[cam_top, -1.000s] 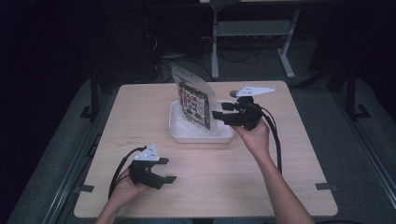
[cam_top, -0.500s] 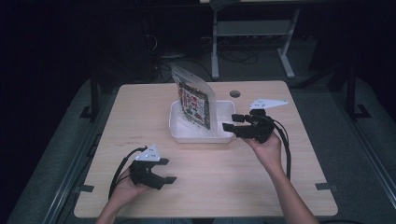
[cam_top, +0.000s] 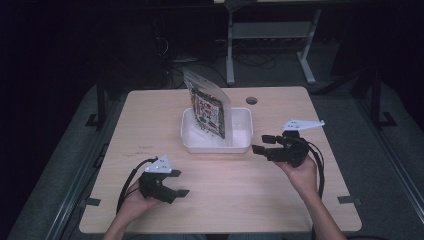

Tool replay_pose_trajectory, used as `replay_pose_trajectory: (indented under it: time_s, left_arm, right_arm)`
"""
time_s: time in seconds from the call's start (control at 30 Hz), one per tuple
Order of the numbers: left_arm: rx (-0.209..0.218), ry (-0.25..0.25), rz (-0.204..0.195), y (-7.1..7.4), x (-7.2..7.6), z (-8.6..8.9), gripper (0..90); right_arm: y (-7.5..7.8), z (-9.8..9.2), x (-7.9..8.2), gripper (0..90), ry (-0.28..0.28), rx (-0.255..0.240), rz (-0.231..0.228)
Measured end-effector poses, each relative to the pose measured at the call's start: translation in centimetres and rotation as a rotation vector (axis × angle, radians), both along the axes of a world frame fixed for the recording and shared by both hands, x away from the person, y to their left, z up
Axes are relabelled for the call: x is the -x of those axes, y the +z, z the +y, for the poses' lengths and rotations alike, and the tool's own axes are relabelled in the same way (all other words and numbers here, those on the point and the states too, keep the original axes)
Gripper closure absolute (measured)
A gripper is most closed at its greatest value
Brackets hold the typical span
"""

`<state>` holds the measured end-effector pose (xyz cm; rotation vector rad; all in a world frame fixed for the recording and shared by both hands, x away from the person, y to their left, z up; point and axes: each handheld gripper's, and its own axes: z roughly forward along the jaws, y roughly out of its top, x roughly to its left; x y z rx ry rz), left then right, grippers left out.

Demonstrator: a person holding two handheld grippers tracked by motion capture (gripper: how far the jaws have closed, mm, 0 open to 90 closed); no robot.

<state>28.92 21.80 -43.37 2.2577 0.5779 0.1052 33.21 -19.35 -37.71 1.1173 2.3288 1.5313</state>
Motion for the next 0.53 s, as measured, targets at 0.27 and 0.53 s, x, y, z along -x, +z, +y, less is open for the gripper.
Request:
replay_pose_trajectory:
  time_s: [0.27,0.53]
  left_arm:
    - [-0.004,-0.003,0.004,-0.1,0.1,-0.1,23.1]
    - [-0.007,-0.007,0.005,-0.1,0.2,-0.1,23.0]
  right_arm:
    - [-1.0,-1.5,1.9,35.9,-0.003,0.001,0.012]
    - [-2.7,-2.2,4.2,34.5,0.005,-0.015,0.034]
